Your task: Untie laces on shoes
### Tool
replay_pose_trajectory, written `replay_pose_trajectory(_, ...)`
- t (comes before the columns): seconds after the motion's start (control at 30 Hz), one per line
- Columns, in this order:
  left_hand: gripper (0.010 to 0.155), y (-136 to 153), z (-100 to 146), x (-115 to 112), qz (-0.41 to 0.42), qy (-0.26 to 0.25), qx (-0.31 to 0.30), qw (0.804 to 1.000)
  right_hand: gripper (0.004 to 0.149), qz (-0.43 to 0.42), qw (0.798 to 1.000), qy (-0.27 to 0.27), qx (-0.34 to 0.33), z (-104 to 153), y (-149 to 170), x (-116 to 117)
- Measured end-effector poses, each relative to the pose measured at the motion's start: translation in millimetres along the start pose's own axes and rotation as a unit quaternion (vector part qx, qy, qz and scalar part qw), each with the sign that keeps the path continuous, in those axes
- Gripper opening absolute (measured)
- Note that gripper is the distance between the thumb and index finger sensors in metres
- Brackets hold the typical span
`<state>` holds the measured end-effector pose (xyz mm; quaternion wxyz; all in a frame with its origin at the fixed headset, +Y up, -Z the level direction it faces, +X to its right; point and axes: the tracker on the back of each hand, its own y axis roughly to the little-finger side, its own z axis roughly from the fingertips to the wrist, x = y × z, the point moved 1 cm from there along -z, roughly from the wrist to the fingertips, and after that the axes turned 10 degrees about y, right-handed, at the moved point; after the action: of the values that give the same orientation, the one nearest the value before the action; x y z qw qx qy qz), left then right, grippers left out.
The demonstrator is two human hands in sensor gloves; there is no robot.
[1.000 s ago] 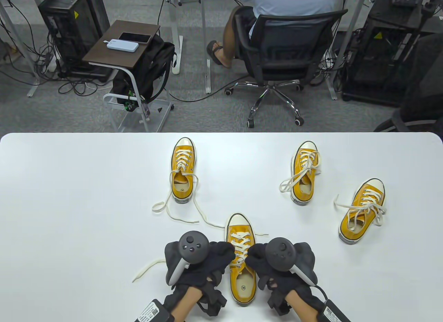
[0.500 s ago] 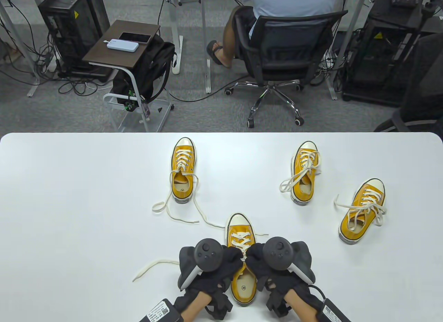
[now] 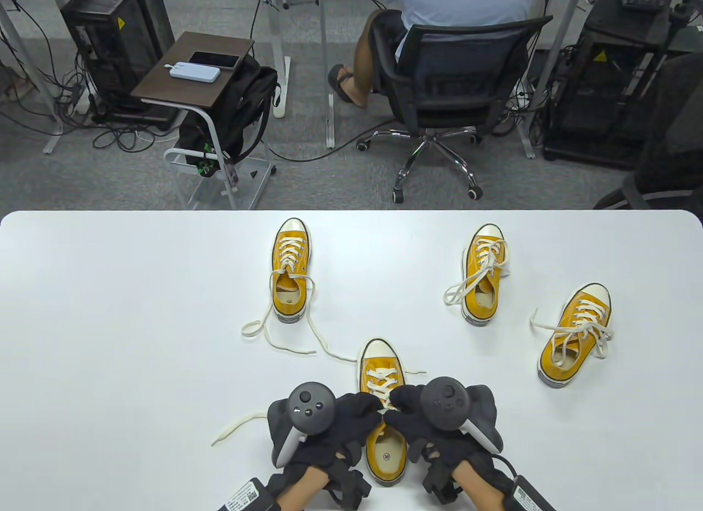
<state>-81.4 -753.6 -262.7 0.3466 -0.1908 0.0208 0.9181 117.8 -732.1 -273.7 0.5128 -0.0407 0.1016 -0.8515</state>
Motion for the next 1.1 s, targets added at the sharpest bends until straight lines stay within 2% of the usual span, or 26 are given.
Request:
replay_pose_trajectory(0.07, 0.035, 0, 1, 1, -0.002, -0.007, 0.001, 1.0, 0.039, -0.007, 1.0, 0.015, -0.007, -1, 0, -2)
replay_pose_trajectory(0.13, 0.035, 3, 2, 1, 0.002, -0.021, 0.009, 1.0, 0.038, -0.02, 1.0, 0.002, 0.006, -1, 4, -3)
replay_pose_trajectory(0.3, 0.039, 1, 3, -1, -0.004, -0.014, 0.019, 1.0, 0.038, -0.045, 0.999, -0.02, 0.019, -1, 8, 0)
replay_pose_trajectory(0.4, 0.057, -9, 4, -3, -0.041, -0.025, -0.017, 0.999, 0.039, -0.031, 0.999, -0.023, 0.013, 0, 5, 1)
replay_pose_trajectory(0.5, 0.044, -15, 3, -6, -0.06, -0.023, -0.022, 0.998, 0.04, -0.029, 0.999, -0.025, 0.013, 0, 4, 2)
replay_pose_trajectory(0.53, 0.042, -16, 3, -6, -0.075, -0.045, -0.022, 0.996, 0.04, -0.025, 0.999, -0.019, 0.011, 0, 5, 1)
replay_pose_trajectory(0.6, 0.038, -16, 3, -4, -0.09, -0.051, -0.022, 0.994, 0.04, -0.034, 0.999, -0.017, 0.016, 0, 6, -1)
replay_pose_trajectory(0.67, 0.037, -10, 5, -2, -0.062, -0.069, -0.028, 0.995, 0.04, -0.031, 0.999, -0.014, 0.014, 1, 5, -1)
replay_pose_trajectory(0.77, 0.039, 1, 3, -4, 0.008, -0.031, 0.009, 0.999, 0.04, -0.011, 1.0, -0.009, 0.003, 1, 1, 0)
replay_pose_trajectory(0.83, 0.039, 6, 1, -4, 0.047, -0.032, 0.01, 0.998, 0.04, -0.003, 1.0, 0.005, -0.003, 2, -2, 1)
replay_pose_trajectory(1.03, 0.035, 3, 2, -2, -0.008, -0.048, 0.016, 0.999, 0.039, 0.006, 0.999, 0.039, 0.003, 2, 2, -2)
replay_pose_trajectory(1.1, 0.037, 3, 2, -2, -0.002, -0.067, 0.005, 0.998, 0.038, -0.003, 0.999, 0.048, 0.005, 3, 3, -2)
